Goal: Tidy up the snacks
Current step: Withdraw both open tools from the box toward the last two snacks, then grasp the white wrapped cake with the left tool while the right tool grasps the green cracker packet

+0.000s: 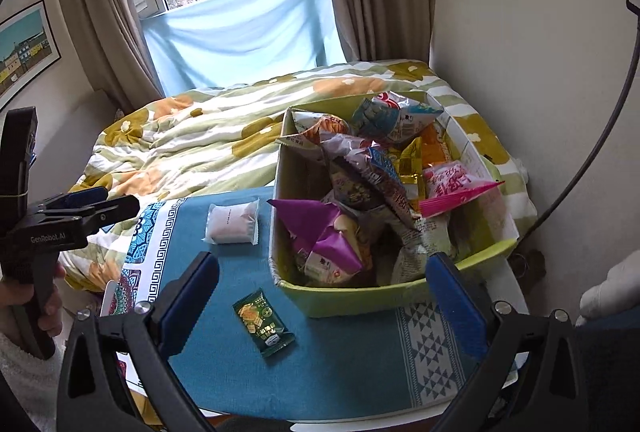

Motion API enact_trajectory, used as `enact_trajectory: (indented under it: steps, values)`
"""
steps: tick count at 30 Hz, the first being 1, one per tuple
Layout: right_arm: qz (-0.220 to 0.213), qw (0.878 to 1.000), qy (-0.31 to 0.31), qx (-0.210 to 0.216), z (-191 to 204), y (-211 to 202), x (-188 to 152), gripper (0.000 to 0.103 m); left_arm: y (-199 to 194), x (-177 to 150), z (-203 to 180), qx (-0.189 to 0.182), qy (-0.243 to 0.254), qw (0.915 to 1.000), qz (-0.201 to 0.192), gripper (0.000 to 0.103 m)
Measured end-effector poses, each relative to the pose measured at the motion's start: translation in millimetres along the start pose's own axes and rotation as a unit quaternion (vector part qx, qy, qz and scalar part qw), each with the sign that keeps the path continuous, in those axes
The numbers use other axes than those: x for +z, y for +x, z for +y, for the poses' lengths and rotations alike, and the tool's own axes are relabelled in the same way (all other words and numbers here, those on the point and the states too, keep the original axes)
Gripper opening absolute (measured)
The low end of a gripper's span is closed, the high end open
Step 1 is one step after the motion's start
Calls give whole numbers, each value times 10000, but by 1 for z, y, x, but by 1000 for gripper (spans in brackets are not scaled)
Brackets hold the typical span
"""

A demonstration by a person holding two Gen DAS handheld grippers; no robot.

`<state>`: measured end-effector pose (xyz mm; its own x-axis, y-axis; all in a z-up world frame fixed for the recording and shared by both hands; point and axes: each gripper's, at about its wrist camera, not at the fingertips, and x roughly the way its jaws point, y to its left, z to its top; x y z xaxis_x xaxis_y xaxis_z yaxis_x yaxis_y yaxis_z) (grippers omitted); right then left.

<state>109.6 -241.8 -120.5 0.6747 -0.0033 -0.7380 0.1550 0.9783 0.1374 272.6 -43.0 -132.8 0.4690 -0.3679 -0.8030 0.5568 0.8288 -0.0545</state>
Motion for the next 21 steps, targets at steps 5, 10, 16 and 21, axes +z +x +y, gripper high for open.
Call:
enact_trajectory:
  steps: [5,10,16,21]
  values:
    - [186,9990,182,-359,14,21,-21,103,50,8,9,-292,1062,9930,420,102]
    - [479,9980,138,-380,25,51,-46,103,105,9,13,-566,1762,9796,788,102]
    - [821,9964,-62,-213,32,94,-72,103,164,0,13,-633,2535,9588,1116,102]
    - [1101,9927,-490,67,44,127,-93,103,201,-8,11,-606,2929,9449,1327,102]
